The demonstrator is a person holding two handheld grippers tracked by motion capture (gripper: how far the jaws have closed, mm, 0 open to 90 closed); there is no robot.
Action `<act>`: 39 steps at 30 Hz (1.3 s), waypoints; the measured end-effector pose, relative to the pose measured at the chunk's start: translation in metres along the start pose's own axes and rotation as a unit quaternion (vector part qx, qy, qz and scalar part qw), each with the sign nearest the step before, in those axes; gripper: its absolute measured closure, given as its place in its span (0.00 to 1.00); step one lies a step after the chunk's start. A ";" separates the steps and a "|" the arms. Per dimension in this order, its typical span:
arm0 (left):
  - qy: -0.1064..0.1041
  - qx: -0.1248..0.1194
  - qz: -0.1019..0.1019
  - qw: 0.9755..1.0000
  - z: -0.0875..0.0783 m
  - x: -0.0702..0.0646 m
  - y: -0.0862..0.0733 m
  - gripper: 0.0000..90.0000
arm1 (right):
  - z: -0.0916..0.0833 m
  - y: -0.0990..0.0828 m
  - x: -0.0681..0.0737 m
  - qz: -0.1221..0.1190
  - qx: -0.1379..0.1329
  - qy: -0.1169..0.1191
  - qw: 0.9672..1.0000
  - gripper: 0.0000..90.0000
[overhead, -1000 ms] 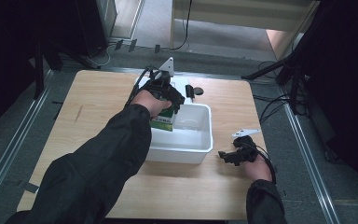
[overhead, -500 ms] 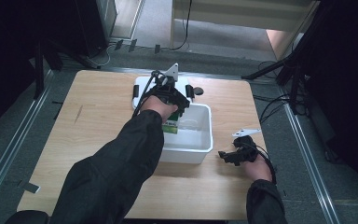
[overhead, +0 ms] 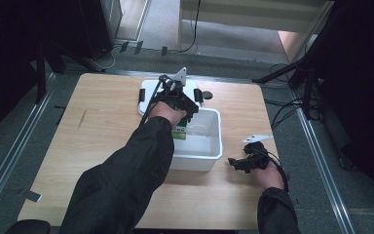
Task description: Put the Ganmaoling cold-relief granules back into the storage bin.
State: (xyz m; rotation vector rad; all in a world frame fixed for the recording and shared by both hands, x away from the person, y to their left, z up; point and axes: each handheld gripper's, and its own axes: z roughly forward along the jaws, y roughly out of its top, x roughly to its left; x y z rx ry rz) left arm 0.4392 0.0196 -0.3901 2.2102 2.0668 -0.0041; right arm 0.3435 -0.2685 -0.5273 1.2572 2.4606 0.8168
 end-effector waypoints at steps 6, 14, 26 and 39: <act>-0.002 0.002 0.000 1.000 0.003 0.001 0.000 0.04 | 0.000 0.000 0.000 -0.002 0.000 0.001 1.000 0.18; -0.010 -0.015 0.000 1.000 -0.007 0.002 0.001 0.04 | 0.000 0.000 0.000 -0.002 -0.001 0.001 1.000 0.18; -0.023 -0.021 0.031 0.999 -0.039 0.007 -0.001 0.04 | 0.000 0.000 0.000 -0.001 0.001 0.000 1.000 0.18; -0.023 -0.041 0.068 0.997 -0.071 0.035 -0.007 0.04 | 0.001 -0.001 0.000 -0.002 0.003 0.000 1.000 0.18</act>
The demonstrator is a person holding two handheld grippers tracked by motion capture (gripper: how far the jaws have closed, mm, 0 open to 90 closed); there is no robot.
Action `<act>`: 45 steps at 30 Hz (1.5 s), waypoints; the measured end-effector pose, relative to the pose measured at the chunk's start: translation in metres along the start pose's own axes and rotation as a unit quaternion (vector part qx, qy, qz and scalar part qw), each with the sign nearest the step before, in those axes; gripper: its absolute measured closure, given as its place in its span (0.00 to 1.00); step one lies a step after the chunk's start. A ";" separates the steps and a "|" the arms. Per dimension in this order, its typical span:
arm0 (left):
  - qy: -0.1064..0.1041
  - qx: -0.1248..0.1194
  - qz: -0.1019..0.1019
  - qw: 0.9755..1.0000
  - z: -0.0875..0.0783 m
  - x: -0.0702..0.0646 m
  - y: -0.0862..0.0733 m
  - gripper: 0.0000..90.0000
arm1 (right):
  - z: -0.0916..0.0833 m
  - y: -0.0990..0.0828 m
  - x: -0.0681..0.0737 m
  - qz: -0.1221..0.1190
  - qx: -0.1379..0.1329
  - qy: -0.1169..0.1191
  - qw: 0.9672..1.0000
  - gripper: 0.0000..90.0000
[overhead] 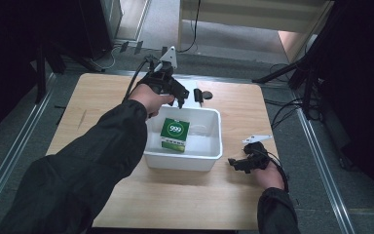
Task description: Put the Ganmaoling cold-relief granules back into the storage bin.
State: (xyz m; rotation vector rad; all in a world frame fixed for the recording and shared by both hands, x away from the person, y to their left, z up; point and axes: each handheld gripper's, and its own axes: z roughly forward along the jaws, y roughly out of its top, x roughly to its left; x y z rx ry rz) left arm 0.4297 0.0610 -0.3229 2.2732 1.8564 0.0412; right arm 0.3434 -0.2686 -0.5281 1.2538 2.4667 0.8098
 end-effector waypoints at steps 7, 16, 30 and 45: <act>-0.009 -0.010 0.012 1.000 -0.004 0.023 -0.008 0.04 | 0.000 0.000 0.000 -0.001 0.000 0.000 1.000 0.18; -0.008 -0.027 -0.015 1.000 0.006 0.072 -0.024 0.04 | -0.001 -0.002 0.000 0.002 0.001 0.000 1.000 0.18; 0.000 -0.063 -0.020 0.998 0.031 0.135 -0.062 0.04 | 0.000 -0.002 0.001 0.002 0.001 0.001 1.000 0.18; 0.008 -0.085 -0.020 0.996 0.065 0.171 -0.089 0.07 | 0.000 -0.003 0.001 0.002 -0.002 0.001 1.000 0.18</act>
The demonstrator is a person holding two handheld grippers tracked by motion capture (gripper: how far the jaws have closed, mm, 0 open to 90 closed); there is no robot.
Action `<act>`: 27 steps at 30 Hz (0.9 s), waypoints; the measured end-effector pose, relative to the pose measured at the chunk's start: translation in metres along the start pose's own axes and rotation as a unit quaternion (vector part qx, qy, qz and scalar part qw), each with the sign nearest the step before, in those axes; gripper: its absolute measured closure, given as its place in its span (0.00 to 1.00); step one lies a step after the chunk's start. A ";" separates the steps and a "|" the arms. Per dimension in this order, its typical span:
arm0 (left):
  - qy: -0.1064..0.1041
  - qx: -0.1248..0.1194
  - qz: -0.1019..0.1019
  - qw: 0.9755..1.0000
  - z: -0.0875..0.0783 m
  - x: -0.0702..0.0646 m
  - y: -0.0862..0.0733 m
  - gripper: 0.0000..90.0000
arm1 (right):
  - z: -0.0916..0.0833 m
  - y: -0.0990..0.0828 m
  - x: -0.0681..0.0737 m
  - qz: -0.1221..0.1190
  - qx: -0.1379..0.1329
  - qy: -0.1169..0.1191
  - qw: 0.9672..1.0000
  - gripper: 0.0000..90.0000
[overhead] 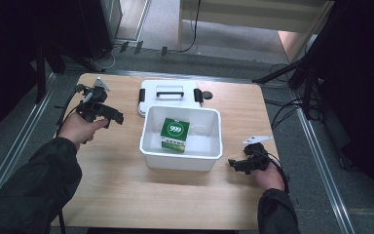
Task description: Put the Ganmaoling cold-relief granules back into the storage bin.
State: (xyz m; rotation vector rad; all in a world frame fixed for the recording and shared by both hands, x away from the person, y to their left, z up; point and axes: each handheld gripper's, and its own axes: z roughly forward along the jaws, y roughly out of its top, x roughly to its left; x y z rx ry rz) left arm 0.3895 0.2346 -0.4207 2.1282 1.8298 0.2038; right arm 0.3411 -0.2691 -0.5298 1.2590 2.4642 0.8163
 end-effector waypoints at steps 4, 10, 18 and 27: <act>-0.003 -0.010 0.002 1.000 0.005 0.006 -0.007 0.07 | 0.000 0.000 0.000 0.001 -0.001 0.000 1.000 0.18; -0.013 -0.031 0.004 0.999 0.014 0.015 -0.021 0.08 | 0.000 0.000 0.000 0.003 0.003 -0.001 1.000 0.18; -0.004 -0.053 0.030 0.998 0.035 0.023 -0.046 0.08 | 0.000 -0.001 0.001 0.002 0.002 -0.002 1.000 0.18; 0.004 -0.064 0.031 0.997 0.048 0.032 -0.068 0.08 | -0.001 0.000 0.001 -0.002 0.001 0.000 1.000 0.18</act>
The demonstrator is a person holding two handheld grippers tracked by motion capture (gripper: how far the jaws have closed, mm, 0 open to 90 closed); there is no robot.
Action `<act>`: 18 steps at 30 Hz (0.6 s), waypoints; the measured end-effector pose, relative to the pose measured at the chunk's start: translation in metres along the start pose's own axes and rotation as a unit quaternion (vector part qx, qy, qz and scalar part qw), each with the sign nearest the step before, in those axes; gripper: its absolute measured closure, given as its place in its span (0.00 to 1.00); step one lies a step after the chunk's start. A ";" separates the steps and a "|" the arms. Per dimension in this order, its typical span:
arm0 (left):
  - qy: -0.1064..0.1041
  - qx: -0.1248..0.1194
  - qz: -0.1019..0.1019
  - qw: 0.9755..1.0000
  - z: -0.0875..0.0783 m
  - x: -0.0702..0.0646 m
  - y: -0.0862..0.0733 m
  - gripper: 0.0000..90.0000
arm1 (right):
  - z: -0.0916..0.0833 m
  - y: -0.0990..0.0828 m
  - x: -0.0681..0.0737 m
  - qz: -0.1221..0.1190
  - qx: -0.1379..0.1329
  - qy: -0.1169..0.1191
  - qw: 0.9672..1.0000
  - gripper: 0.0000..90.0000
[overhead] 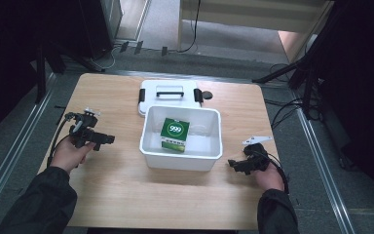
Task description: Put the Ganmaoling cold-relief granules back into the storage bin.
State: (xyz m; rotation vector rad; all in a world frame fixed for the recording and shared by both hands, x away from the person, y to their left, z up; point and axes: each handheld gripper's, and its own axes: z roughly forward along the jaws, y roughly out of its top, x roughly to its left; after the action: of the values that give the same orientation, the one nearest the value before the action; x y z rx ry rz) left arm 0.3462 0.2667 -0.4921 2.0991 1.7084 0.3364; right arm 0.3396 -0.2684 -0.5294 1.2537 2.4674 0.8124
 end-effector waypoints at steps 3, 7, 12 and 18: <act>0.000 -0.006 -0.007 1.000 0.002 0.003 -0.005 0.08 | 0.000 0.001 0.000 0.000 -0.003 0.000 1.000 0.18; -0.001 0.001 -0.011 1.000 0.007 0.004 -0.014 0.08 | -0.001 0.001 0.001 0.001 -0.002 -0.001 1.000 0.18; 0.003 0.002 -0.008 1.000 0.009 0.004 -0.015 0.08 | 0.000 0.002 0.001 -0.003 -0.004 0.000 1.000 0.18; 0.006 0.000 -0.003 1.000 0.013 0.001 -0.015 0.09 | 0.000 0.002 0.001 -0.003 -0.003 0.001 1.000 0.18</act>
State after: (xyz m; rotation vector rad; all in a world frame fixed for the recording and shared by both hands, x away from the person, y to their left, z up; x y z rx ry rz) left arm 0.3393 0.2675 -0.5107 2.0954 1.7224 0.3481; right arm 0.3404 -0.2666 -0.5280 1.2424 2.4672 0.8202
